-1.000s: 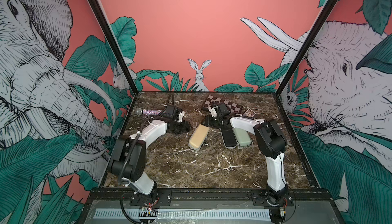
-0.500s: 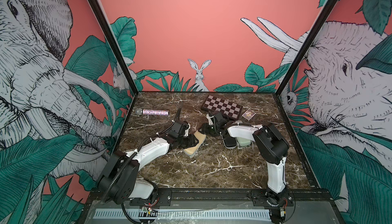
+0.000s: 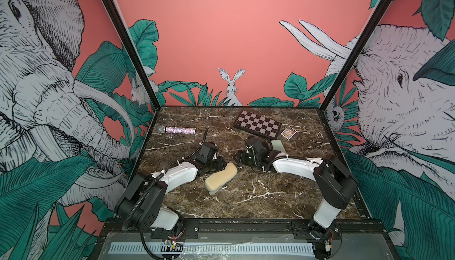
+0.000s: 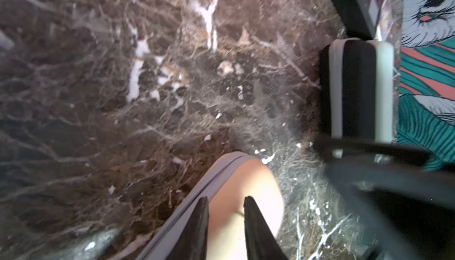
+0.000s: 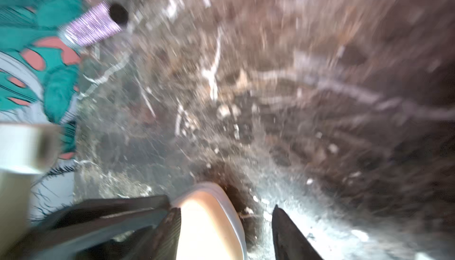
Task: Put umbrellas into zippered umbrella sleeves
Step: Move the umbrella sleeve at the center of the board, then zip the zipper on the umbrella sleeve.
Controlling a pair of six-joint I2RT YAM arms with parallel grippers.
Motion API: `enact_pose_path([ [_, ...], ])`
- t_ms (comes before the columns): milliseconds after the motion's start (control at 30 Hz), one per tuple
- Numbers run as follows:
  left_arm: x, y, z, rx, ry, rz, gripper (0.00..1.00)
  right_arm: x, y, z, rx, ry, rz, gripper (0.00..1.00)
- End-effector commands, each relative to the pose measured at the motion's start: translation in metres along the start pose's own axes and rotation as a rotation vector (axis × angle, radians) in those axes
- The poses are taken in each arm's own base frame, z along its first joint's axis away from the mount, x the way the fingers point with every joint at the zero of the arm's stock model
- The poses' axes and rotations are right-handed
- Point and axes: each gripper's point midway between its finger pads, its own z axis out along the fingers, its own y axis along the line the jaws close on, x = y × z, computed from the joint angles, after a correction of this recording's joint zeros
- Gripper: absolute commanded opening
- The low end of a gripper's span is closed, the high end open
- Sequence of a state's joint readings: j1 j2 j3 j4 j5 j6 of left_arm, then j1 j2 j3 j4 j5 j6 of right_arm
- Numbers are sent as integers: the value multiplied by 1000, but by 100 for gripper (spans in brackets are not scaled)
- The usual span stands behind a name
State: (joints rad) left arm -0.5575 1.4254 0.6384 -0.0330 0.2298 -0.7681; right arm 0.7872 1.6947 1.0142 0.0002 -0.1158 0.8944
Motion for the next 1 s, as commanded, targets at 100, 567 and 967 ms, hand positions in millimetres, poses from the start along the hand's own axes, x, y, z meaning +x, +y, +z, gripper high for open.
enact_pose_path([
  [100,-8,5,-17,-86,-15,46,28,44,-9,-44,-17,131,-526,56],
  [567,-13,-51,-49,55,-33,65,39,132,17,-33,-199,131,-862,49],
  [967,23,6,-30,-90,3,56,33,147,16,10,-204,49,-861,52],
])
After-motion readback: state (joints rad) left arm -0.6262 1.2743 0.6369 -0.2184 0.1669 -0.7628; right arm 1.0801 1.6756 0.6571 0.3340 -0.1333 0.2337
